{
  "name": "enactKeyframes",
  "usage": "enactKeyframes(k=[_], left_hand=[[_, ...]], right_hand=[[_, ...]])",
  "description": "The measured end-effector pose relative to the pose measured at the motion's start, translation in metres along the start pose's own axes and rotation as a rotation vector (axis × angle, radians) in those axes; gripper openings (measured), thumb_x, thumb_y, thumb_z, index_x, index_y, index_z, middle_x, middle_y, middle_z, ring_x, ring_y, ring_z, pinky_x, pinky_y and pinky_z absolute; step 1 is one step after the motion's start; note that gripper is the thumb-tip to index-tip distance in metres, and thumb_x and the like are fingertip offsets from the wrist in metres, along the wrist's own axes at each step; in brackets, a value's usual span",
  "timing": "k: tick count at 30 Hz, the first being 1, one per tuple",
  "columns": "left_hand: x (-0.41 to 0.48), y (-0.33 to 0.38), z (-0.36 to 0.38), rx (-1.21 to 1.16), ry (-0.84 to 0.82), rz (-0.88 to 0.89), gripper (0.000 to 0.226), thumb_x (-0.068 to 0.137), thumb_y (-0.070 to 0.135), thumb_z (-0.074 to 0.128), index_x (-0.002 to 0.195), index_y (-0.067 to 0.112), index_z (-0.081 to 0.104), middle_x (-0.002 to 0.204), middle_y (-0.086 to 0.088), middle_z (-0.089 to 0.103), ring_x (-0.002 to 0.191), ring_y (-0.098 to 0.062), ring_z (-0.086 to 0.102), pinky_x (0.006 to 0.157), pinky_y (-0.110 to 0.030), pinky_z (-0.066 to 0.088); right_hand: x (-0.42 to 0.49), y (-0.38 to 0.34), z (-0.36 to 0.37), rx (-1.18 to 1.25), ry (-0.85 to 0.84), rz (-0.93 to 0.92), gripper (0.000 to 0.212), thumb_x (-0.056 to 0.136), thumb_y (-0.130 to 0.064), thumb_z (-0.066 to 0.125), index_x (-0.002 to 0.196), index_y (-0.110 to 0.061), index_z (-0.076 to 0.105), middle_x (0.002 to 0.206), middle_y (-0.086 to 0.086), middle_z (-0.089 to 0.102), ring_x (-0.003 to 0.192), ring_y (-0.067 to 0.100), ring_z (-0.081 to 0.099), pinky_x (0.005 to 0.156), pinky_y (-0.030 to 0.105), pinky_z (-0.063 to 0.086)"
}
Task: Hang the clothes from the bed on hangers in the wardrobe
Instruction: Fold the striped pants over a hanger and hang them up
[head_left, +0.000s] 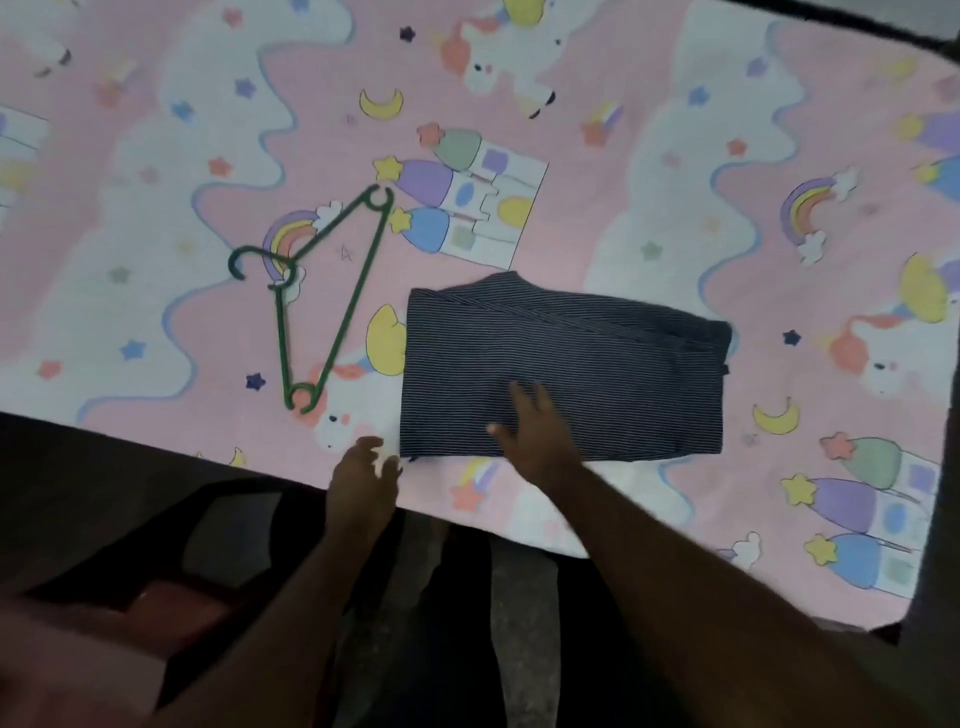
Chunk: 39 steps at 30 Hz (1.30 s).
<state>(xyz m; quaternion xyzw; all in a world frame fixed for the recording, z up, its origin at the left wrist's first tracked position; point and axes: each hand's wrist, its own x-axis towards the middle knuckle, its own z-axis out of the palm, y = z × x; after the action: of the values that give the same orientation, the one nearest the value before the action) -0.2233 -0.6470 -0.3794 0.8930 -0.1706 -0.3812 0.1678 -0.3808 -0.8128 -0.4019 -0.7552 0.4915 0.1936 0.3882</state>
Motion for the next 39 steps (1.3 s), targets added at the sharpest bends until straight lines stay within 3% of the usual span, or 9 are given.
enactKeyframes(k=[5,9,13,16,23,26,30,35,39], left_hand=[[0.036,0.045,0.061,0.288,-0.012,0.501,0.057,0.093,0.038,0.057,0.141,0.011,0.047,0.150,-0.021,0.036,0.139,-0.039,0.033,0.108,-0.051,0.033],[0.074,0.068,0.109,0.512,-0.029,0.655,0.075,0.093,0.065,0.027,0.153,0.019,0.026,0.160,-0.021,0.013,0.148,-0.038,0.009,0.114,-0.057,0.014],[0.100,0.052,0.127,0.631,-0.028,0.620,0.079,0.092,0.069,0.014,0.156,0.022,0.012,0.162,-0.018,0.001,0.149,-0.036,0.000,0.116,-0.057,0.004],[0.108,0.031,0.124,0.685,0.015,0.641,0.078,0.093,0.067,0.013,0.155,0.021,0.012,0.162,-0.018,0.005,0.149,-0.035,0.002,0.118,-0.054,0.005],[0.108,0.009,0.092,0.608,0.121,0.364,0.068,0.097,0.060,0.028,0.155,0.024,0.016,0.162,-0.015,0.007,0.149,-0.036,0.004,0.115,-0.061,0.006],[0.114,0.004,0.066,0.539,0.238,0.216,0.061,0.099,0.040,0.047,0.150,0.010,0.031,0.157,-0.023,0.022,0.144,-0.042,0.018,0.113,-0.063,0.015],[0.122,-0.007,0.025,0.541,0.346,0.215,0.058,0.088,0.015,0.059,0.142,0.001,0.041,0.145,-0.027,0.039,0.133,-0.044,0.037,0.107,-0.055,0.032],[0.141,-0.020,-0.014,0.531,0.279,0.094,0.050,0.095,0.018,0.051,0.142,0.007,0.037,0.133,-0.017,0.050,0.123,-0.037,0.047,0.097,-0.049,0.039],[0.157,-0.028,-0.022,0.654,0.295,0.114,0.022,0.096,0.015,0.044,0.116,0.011,0.054,0.104,-0.011,0.066,0.101,-0.035,0.060,0.086,-0.042,0.038]], right_hand=[[0.039,0.067,-0.013,-0.190,0.289,-0.030,0.067,0.100,-0.053,0.037,0.156,-0.023,0.017,0.164,0.014,0.005,0.151,0.029,0.001,0.120,0.051,0.003],[0.063,0.120,-0.022,-0.325,0.379,-0.093,0.067,0.100,-0.058,0.029,0.157,-0.025,0.018,0.164,0.013,0.007,0.151,0.030,0.002,0.117,0.057,-0.002],[0.071,0.175,-0.034,-0.473,0.370,-0.163,0.068,0.099,-0.062,0.021,0.156,-0.025,0.021,0.163,0.012,0.014,0.151,0.029,0.010,0.119,0.057,0.005],[0.074,0.214,-0.056,-0.476,0.435,-0.071,0.068,0.099,-0.061,0.027,0.155,-0.023,0.025,0.162,0.010,0.020,0.151,0.028,0.014,0.120,0.054,0.007],[0.066,0.181,-0.055,-0.352,0.484,0.124,0.062,0.101,-0.037,0.037,0.156,-0.014,0.021,0.163,0.015,0.010,0.151,0.031,0.003,0.120,0.057,0.002],[0.059,0.136,-0.031,-0.264,0.374,-0.025,0.068,0.097,-0.031,0.049,0.156,-0.015,0.019,0.163,0.018,0.007,0.151,0.034,0.002,0.120,0.053,0.006],[0.053,0.074,0.013,-0.136,0.193,-0.311,0.072,0.096,-0.041,0.054,0.156,-0.022,0.019,0.163,0.016,0.009,0.151,0.033,0.006,0.118,0.052,0.014],[0.053,0.032,0.058,-0.201,0.131,-0.451,0.071,0.089,-0.056,0.044,0.150,-0.021,0.036,0.156,0.019,0.031,0.143,0.035,0.030,0.110,0.060,0.027],[0.058,0.032,0.064,-0.264,0.103,-0.424,0.074,0.088,-0.062,0.034,0.148,-0.019,0.043,0.157,0.016,0.031,0.145,0.033,0.028,0.113,0.060,0.021]])
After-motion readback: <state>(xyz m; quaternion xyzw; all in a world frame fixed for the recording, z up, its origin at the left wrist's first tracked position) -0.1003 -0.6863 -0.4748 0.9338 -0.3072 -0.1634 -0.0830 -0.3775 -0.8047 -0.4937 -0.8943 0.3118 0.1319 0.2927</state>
